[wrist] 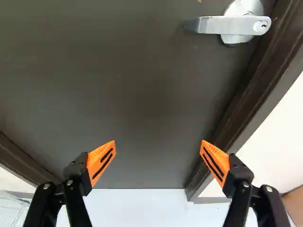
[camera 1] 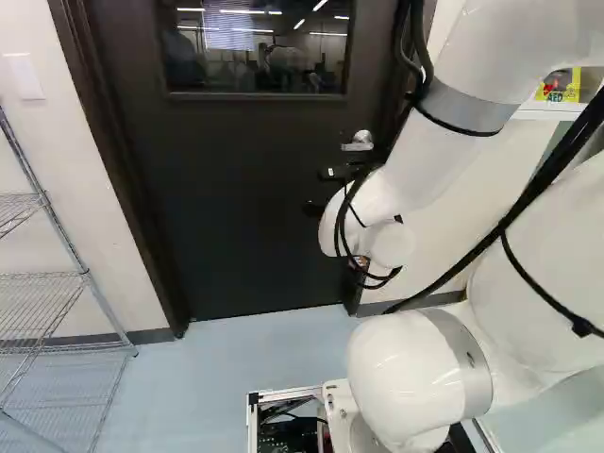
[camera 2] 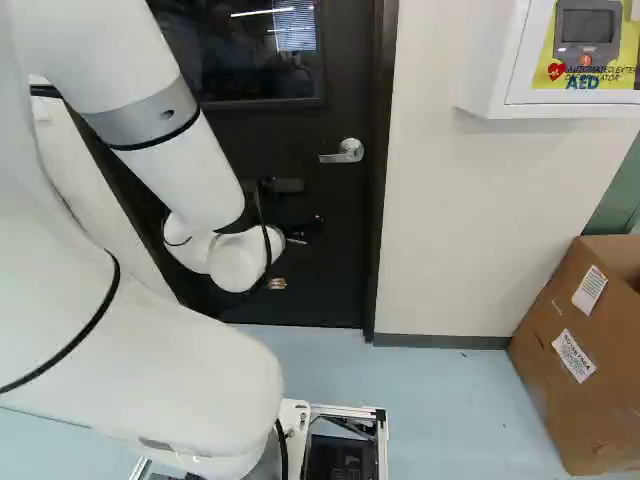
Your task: Open the door and move inside
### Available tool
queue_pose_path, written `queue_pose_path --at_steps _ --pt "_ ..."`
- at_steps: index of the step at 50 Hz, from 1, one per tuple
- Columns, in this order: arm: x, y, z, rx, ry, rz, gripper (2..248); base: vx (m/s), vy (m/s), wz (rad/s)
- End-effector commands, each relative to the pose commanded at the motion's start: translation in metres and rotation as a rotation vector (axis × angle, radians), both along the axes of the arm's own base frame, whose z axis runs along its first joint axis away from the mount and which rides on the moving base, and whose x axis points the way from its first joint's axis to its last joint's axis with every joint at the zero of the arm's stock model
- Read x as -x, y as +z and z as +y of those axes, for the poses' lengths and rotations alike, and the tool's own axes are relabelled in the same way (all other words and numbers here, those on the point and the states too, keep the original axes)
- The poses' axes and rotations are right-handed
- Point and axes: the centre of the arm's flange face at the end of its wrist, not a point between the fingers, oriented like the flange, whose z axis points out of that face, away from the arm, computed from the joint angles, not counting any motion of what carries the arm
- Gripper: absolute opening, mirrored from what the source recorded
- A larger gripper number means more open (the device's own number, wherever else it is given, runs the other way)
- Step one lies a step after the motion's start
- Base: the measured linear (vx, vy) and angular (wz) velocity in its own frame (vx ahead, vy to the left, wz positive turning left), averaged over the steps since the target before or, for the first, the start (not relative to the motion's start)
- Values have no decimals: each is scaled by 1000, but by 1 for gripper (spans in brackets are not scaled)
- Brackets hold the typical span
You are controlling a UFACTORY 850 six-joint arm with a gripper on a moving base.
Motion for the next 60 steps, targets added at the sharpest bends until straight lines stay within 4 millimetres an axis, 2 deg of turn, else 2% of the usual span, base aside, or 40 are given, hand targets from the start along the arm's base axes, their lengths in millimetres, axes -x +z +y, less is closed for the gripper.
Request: queue_pose_path --at_steps 60 --pt "-48 60 -3 -1 -11 -150 247 0 0 0"
